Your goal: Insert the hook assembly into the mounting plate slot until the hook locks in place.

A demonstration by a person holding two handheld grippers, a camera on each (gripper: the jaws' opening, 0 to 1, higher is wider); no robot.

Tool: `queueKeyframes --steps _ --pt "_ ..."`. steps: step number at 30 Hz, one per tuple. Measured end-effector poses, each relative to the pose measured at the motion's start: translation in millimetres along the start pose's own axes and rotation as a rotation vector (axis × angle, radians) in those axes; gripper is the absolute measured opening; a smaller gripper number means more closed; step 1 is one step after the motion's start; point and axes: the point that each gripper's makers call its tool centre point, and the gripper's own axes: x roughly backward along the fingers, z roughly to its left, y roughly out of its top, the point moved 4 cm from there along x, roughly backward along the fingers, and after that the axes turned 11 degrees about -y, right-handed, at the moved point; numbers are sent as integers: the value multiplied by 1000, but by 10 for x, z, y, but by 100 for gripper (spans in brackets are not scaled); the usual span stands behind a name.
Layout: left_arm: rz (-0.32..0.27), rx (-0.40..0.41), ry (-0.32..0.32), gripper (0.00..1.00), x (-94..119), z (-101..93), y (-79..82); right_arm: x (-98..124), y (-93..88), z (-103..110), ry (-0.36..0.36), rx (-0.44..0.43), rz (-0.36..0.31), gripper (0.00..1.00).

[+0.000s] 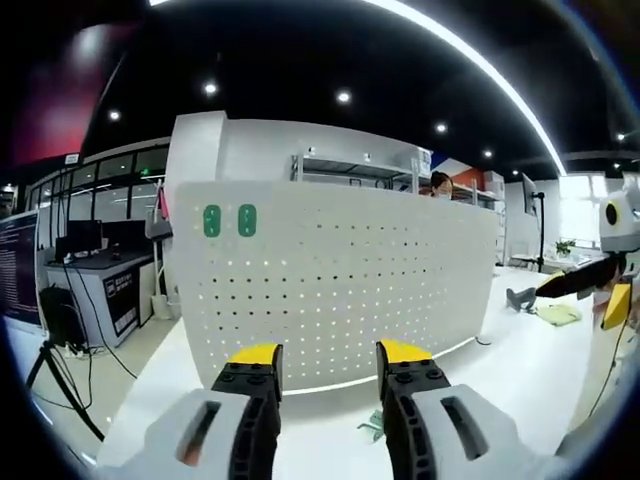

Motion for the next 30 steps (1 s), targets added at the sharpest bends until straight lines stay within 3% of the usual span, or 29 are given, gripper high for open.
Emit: queueKeyframes --steps 18,30 --pt "77 35 -51 37 -9 -361 -307 77 -104 -3 14 -11 8 83" --pt "123 43 -68 36 -119 -459 -441 59 -143 -52 24 -21 13 83"
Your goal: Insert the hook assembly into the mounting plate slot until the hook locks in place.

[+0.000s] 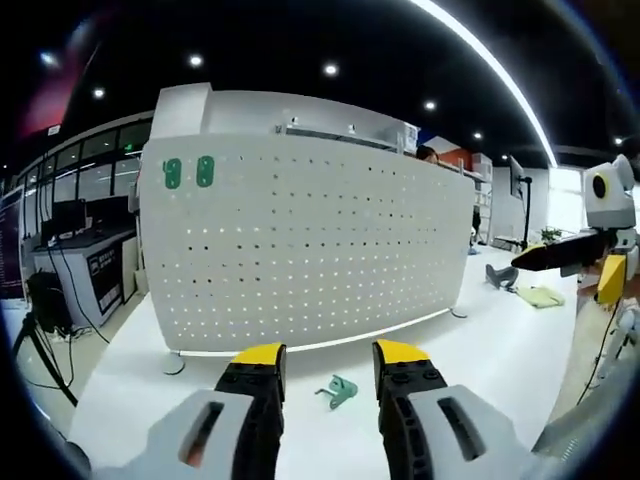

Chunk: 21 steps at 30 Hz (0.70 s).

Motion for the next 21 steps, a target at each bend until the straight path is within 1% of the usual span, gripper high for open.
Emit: queueKeyframes --steps 10,16,21 --pt "53 25 -14 35 -144 0 -135 -58 -66 -51 1 -12 18 83" --pt "103 37 -29 34 -254 -9 -253 -95 -141 -80 3 -17 41 83" --pt "131 55 -37 33 -358 3 -349 -125 -197 -110 1 -25 58 83"
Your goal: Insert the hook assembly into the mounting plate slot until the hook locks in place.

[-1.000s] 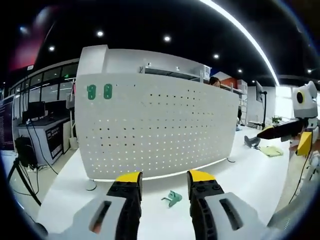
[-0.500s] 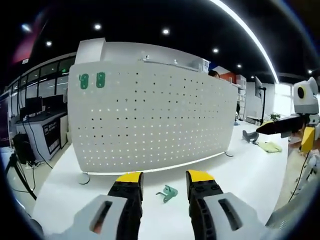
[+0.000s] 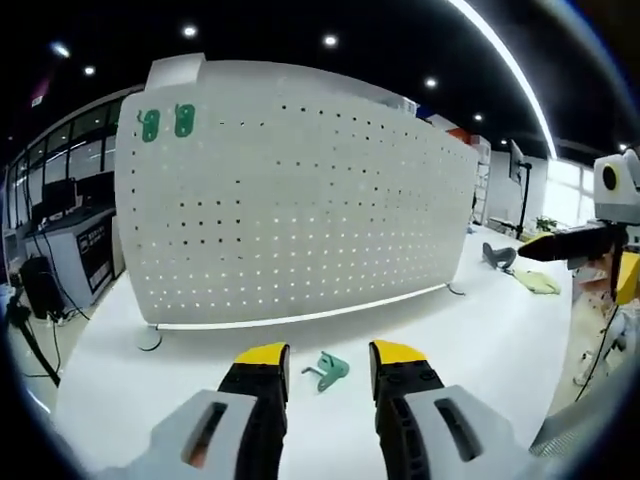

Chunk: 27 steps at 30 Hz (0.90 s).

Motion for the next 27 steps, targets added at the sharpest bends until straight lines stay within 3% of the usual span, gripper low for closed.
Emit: queueKeyframes --steps 27 --pt "163 106 -29 30 -699 128 -365 -191 -198 -157 7 -60 34 83"
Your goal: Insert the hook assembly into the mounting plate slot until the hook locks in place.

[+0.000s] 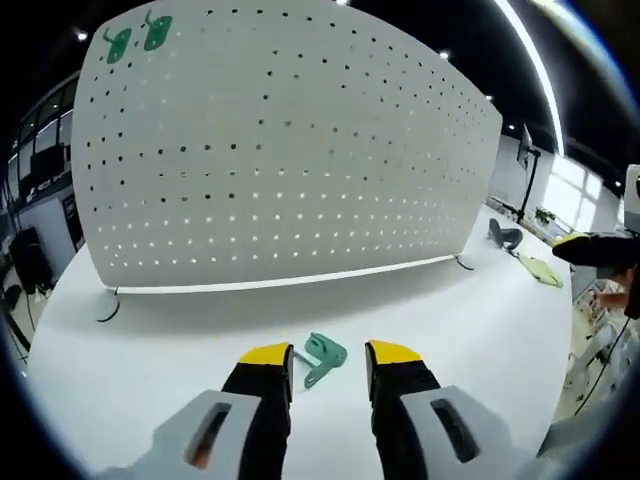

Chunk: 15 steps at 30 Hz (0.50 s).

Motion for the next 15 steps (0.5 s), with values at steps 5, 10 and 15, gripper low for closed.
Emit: queueKeyframes --steps 5,10,15 --pt "30 14 1 30 -122 33 -12 -25 -27 -28 0 -10 2 83" --pt "65 28 -4 30 -239 72 -21 -37 -53 -56 -2 -22 2 83" --pt "99 67 -5 28 -320 117 -66 -41 -85 -103 -7 -35 2 82"
